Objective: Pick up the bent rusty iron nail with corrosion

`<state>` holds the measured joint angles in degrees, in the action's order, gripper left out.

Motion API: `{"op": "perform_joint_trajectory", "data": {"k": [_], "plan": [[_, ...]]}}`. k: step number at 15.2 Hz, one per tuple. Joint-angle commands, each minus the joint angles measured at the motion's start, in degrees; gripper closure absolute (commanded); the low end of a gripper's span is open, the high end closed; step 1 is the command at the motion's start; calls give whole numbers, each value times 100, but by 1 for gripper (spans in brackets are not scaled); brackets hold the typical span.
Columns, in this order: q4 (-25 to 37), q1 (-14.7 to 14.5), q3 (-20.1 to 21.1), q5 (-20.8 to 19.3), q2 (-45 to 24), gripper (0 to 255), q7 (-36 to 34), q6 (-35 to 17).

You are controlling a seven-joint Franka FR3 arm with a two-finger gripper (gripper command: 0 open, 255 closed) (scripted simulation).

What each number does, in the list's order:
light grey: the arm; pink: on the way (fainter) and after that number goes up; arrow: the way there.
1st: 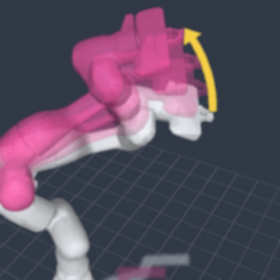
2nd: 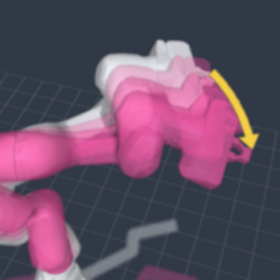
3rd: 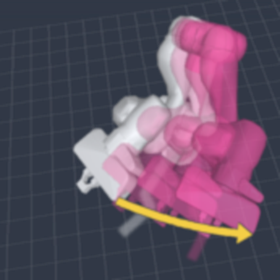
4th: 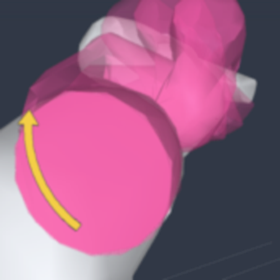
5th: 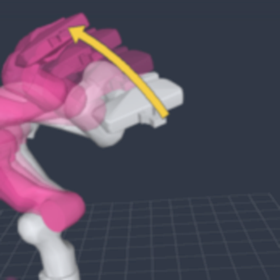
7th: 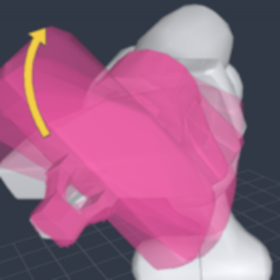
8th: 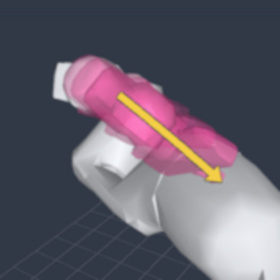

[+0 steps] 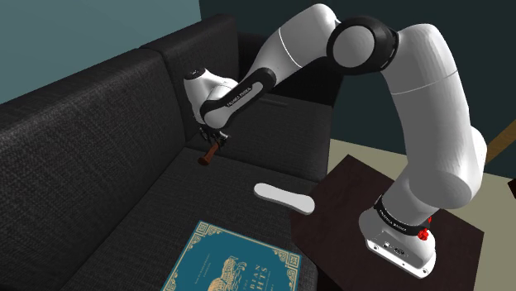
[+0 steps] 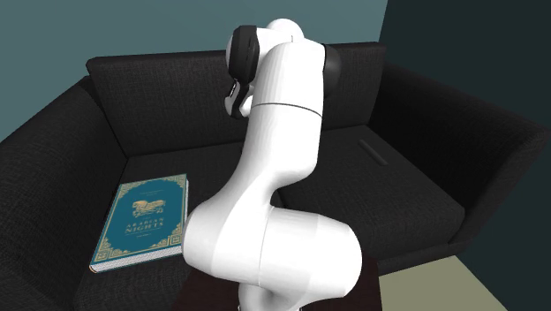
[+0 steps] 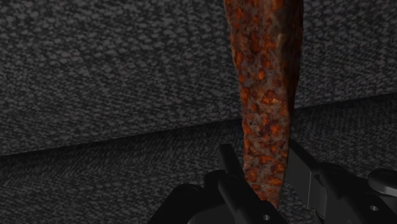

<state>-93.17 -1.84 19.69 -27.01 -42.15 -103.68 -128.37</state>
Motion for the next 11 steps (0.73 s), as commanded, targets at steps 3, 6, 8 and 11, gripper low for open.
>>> {"op": "perform_joint_trajectory", "data": {"k": [3, 6, 8, 11], "plan": [[-33, 38, 52, 65, 165, 255, 50, 127], [-33, 69, 102, 130, 312, 255, 103, 267], [-28, 89, 133, 174, 407, 255, 138, 363], [-10, 116, 179, 240, 545, 255, 191, 510]]}}
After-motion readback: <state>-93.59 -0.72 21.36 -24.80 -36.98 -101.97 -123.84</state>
